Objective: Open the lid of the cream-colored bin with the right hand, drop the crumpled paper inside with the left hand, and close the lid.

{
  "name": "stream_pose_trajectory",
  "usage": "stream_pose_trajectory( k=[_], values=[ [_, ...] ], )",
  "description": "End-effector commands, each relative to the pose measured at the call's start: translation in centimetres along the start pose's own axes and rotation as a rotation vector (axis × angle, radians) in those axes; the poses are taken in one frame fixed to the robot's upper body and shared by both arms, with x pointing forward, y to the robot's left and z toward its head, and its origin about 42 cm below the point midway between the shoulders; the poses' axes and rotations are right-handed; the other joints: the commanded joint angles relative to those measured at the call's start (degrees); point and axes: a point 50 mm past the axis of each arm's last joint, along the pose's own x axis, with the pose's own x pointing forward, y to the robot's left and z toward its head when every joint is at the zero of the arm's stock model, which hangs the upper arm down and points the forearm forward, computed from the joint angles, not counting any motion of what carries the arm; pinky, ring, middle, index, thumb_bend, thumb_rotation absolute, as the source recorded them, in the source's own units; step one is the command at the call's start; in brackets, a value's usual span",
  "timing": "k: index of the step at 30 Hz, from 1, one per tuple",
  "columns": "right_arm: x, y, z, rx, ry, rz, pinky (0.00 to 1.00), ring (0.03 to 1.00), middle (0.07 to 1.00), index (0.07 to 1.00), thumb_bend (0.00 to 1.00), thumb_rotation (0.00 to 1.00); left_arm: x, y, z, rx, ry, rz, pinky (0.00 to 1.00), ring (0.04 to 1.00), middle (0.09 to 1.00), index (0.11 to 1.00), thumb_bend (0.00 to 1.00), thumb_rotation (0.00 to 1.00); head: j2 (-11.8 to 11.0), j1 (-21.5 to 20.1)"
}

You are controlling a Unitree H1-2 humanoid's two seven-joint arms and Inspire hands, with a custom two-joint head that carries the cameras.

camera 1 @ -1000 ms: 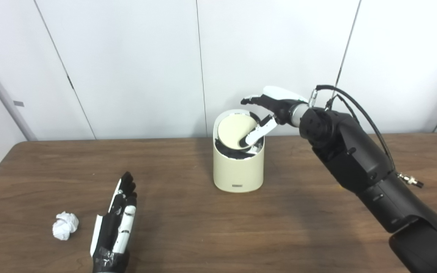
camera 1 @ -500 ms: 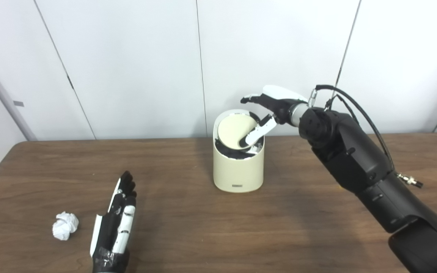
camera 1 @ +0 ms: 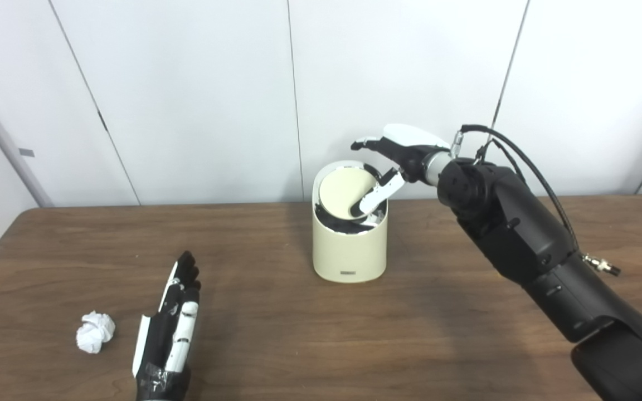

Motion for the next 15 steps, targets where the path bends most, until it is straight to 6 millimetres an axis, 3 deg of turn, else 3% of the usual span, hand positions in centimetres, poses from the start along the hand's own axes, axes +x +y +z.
stream_pose_trajectory(
  k=[1,15],
  values=[
    [0.15,-1.88,1.05,-0.046,-0.029,-0.046,1.0,0.947,0.941,0.911,0.84,0.42,-3.71,-1.71,-3.8,-0.075,0.166,0.037,1.0,1.0,1.0,0.997,0.33,0.73,0.08,0.04],
    [-0.01,-0.97,0.22,-0.037,-0.032,-0.028,1.0,0.946,0.936,0.912,0.85,0.44,-3.74,-1.75,-3.62,-0.079,0.164,0.027,1.0,1.0,1.0,1.0,0.33,0.72,0.14,0.07]
  ],
)
